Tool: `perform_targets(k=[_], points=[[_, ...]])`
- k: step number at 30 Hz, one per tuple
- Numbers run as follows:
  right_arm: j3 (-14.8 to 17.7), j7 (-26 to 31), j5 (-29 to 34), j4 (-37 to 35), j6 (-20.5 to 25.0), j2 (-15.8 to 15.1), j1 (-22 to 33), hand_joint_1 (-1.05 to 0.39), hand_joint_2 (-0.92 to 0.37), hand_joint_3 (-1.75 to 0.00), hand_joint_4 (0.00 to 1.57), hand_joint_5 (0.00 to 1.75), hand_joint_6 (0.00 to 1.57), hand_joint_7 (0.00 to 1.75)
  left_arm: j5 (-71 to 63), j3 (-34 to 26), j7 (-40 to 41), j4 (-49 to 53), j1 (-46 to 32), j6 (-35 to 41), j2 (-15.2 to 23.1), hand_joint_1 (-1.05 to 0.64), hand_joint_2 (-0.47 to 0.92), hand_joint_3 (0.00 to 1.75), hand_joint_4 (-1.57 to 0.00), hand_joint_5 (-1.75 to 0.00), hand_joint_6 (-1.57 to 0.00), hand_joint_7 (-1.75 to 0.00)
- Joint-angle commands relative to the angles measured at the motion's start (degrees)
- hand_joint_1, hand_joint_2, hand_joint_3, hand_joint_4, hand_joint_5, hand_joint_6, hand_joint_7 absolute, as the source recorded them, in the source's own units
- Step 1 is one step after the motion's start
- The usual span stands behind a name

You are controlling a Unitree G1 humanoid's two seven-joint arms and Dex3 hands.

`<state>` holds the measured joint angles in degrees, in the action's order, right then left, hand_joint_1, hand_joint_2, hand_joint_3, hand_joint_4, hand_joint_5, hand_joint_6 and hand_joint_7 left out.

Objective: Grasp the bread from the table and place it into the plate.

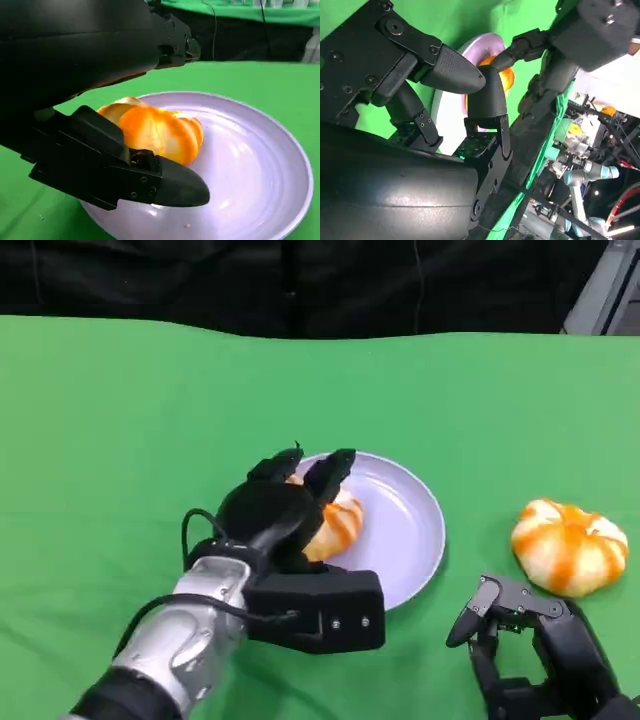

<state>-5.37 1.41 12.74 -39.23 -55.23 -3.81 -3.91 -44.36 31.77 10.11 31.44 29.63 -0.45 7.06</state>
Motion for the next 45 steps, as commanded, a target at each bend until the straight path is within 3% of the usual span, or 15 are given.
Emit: perform_targets(k=[1, 10, 13, 16, 23, 26, 31, 35, 36, 37, 38, 40, 42, 45], points=[[0.08, -0.11, -0.76, 0.24, 0.13, -0.53, 0.37, -0.64, -0.34, -1.39, 0.91, 1.75, 0.83, 1.45, 1.54, -2.06, -1.21, -5.28, -2.95, -0.67, 3.09, -1.0, 0.92, 0.43, 0.0, 0.0, 0.0, 0.0], [0.08, 0.24, -0.3, 1.22, 0.87, -0.49, 0.8, -0.66, -0.32, -1.41, 0.93, 1.75, 0.83, 1.46, 2.53, -4.16, -2.49, -12.47, -7.29, -1.56, 5.46, -0.95, 0.92, 0.37, 0.0, 0.0, 0.0, 0.0], [0.09, -0.05, -0.66, 0.94, 0.59, -0.61, 0.76, -0.65, -0.33, -1.41, 0.92, 1.75, 0.82, 1.46, 3.11, -7.07, -1.47, -22.12, -15.68, -4.22, 10.08, -0.91, 0.92, 0.36, -0.03, -0.02, -0.04, -0.02], [0.08, -0.06, -0.67, 0.99, 0.6, -0.64, 0.78, -0.65, -0.33, -1.41, 0.92, 1.75, 0.82, 1.46, 2.86, -8.03, -1.98, -24.4, -17.55, -4.71, 10.59, -0.89, 0.92, 0.35, -0.04, -0.02, -0.06, -0.03], [-0.02, -0.16, -0.84, 1.45, 0.92, -0.55, 0.98, -0.65, -0.34, -1.41, 0.91, 1.75, 0.83, 1.46, 4.54, -13.78, 7.99, -28.74, -29.43, -16.09, 14.13, -0.82, 0.92, 0.25, -0.19, -0.13, -0.19, -0.07], [0.01, -0.08, -0.67, 1.71, 1.27, -0.63, 1.02, -0.65, -0.34, -1.41, 0.92, 1.75, 0.83, 1.46, 5.0, -15.46, 10.8, -28.59, -32.1, -19.7, 14.02, -0.8, 0.92, 0.24, -0.23, -0.15, -0.22, -0.08], [0.0, -0.48, -1.2, 1.9, 1.43, -0.56, 1.08, -0.64, -0.34, -1.4, 0.93, 1.75, 0.83, 1.46, 6.39, -18.21, 18.6, -25.64, -36.09, -29.55, 13.47, -0.64, 0.92, 0.19, -0.42, -0.28, -0.39, -0.13], [-0.02, -0.56, -1.3, 1.93, 1.45, -0.57, 1.09, -0.64, -0.34, -1.41, 0.93, 1.75, 0.83, 1.46, 5.96, -18.93, 19.43, -24.45, -36.09, -31.56, 13.07, -0.62, 0.92, 0.19, -0.43, -0.3, -0.42, -0.13], [-0.01, -0.56, -1.28, 1.82, 1.28, -0.65, 1.07, -0.64, -0.34, -1.41, 0.93, 1.75, 0.83, 1.46, 7.91, -19.61, 21.75, -23.26, -37.1, -35.79, 12.21, -0.62, 0.92, 0.19, -0.43, -0.3, -0.42, -0.13], [0.0, -0.57, -1.27, 1.73, 1.15, -0.71, 1.04, -0.64, -0.34, -1.41, 0.92, 1.75, 0.82, 1.46, 9.36, -20.19, 23.48, -22.26, -37.84, -39.11, 11.52, -0.47, 0.92, 0.15, -0.52, -0.58, -0.6, -0.19], [0.0, -0.58, -1.27, 1.68, 1.07, -0.75, 1.03, -0.64, -0.34, -1.41, 0.92, 1.75, 0.82, 1.46, 10.26, -20.71, 24.66, -21.37, -38.28, -41.65, 10.98, -0.43, 0.92, 0.13, -0.52, -0.74, -0.66, -0.2], [-0.06, -1.09, -1.88, 1.61, 1.16, -0.77, 1.01, -0.64, -0.34, -1.41, 0.92, 1.75, 0.82, 1.45, 13.98, -21.5, 25.38, -18.72, -38.69, -47.7, 9.25, -0.31, 0.92, 0.11, -0.6, -0.93, -0.81, -0.27], [-0.05, -1.37, -2.17, 1.68, 1.23, -0.78, 1.04, -0.64, -0.34, -1.41, 0.92, 1.75, 0.82, 1.45, 16.66, -22.28, 25.02, -16.66, -38.93, -51.78, 7.74, -0.27, 0.92, 0.11, -0.64, -0.99, -0.87, -0.3], [0.05, -1.36, -1.9, 1.92, 1.05, -0.83, 1.17, -0.64, -0.34, -1.4, 0.91, 1.75, 0.83, 1.46, 20.82, -23.29, 23.51, -14.34, -39.65, -56.28, 5.72, -0.15, 0.9, 0.15, -0.72, -1.21, -0.86, -0.73]])
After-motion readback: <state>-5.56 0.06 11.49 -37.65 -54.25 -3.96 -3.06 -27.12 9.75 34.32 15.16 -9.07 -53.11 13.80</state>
